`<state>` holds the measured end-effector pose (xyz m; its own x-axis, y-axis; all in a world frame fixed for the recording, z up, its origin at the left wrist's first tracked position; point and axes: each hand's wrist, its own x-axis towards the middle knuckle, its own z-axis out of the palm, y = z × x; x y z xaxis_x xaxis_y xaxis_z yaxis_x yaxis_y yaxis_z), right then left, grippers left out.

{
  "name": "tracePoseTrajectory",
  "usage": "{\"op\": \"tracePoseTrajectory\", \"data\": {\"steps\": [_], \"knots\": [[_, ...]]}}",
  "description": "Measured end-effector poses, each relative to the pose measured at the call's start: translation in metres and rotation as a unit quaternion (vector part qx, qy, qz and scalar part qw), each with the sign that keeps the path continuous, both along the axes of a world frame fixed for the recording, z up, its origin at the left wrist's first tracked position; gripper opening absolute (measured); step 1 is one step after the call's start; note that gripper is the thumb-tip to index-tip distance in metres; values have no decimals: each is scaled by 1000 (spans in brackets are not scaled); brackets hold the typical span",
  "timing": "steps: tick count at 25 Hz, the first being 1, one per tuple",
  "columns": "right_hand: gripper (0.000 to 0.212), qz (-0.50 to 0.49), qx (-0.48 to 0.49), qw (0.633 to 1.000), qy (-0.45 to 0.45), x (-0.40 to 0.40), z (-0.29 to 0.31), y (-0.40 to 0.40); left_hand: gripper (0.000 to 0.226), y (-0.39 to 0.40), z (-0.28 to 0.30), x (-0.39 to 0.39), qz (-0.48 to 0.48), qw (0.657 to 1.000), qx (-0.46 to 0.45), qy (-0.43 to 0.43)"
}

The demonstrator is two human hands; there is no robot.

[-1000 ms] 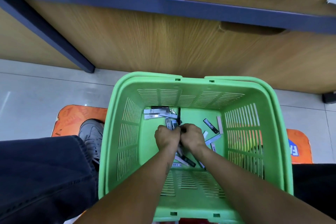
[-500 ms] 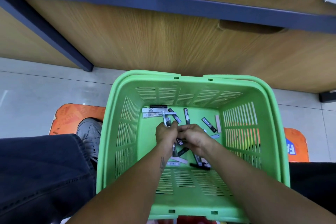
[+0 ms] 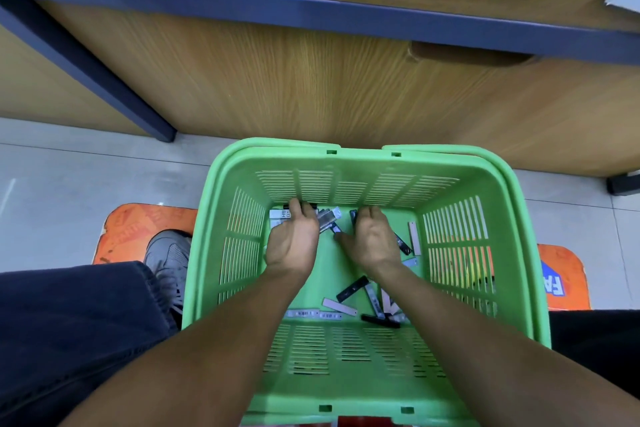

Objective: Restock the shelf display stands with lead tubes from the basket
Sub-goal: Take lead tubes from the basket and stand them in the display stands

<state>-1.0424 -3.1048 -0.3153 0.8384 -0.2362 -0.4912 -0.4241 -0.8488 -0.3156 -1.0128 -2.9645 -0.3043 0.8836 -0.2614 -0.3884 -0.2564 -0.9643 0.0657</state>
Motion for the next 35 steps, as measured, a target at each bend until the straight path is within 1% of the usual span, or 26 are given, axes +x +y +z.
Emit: {"op": "tracePoseTrajectory", "data": {"steps": [2, 4, 5, 7, 9, 12, 14, 17, 18, 20, 22, 24, 27, 29, 31, 32, 35], "knots": [[62, 41, -49, 998, -13, -1, -8, 15, 48, 8, -7, -2, -27, 999, 35, -2], [61, 39, -69, 997, -23, 1, -14, 24, 45, 16, -11, 1, -19, 998, 52, 9], [57, 32, -66, 997, -23, 3, -16, 27, 41, 17, -11, 5, -15, 998, 55, 18], [42, 38, -54, 998, -17, 5, -16, 33, 33, 16, -9, 12, -14, 997, 50, 51], [28, 65, -55, 996, -9, 7, -14, 34, 43, 13, -9, 17, -2, 994, 44, 100], [24, 108, -68, 992, 11, 7, -11, 31, 54, 4, -11, 8, 40, 990, 44, 130], [23, 112, -50, 992, 22, 3, -11, 30, 53, -1, -15, -1, 95, 986, 13, 137], [15, 45, 46, 997, 35, -1, -12, 25, 35, -4, -21, -10, 149, 979, -60, 129], [13, 15, 74, 996, 39, -1, -11, 22, 33, -4, -22, -14, 160, 976, -84, 118], [11, -56, 125, 989, 55, 2, -9, 15, 35, -4, -23, -20, 170, 972, -123, 102], [10, -154, 206, 963, 84, 4, -7, 11, 35, -5, -23, -22, 194, 960, -164, 120], [10, -229, 286, 922, 123, 3, -5, 6, 28, -4, -23, -19, 244, 931, -222, 156], [13, -275, 388, 862, 176, -8, -3, 3, 12, -1, -21, -9, 304, 875, -310, 214], [20, -299, 438, 826, 190, -15, -2, 6, 6, -4, -19, -4, 322, 856, -317, 252], [23, -327, 471, 797, 189, -19, -1, 9, 9, -8, -22, -1, 325, 855, -304, 265], [23, -333, 476, 792, 185, -19, 0, 10, 11, -9, -22, 1, 315, 863, -293, 264], [22, -324, 459, 810, 170, -19, -1, 9, 13, -11, -18, -1, 250, 903, -253, 242]]}}
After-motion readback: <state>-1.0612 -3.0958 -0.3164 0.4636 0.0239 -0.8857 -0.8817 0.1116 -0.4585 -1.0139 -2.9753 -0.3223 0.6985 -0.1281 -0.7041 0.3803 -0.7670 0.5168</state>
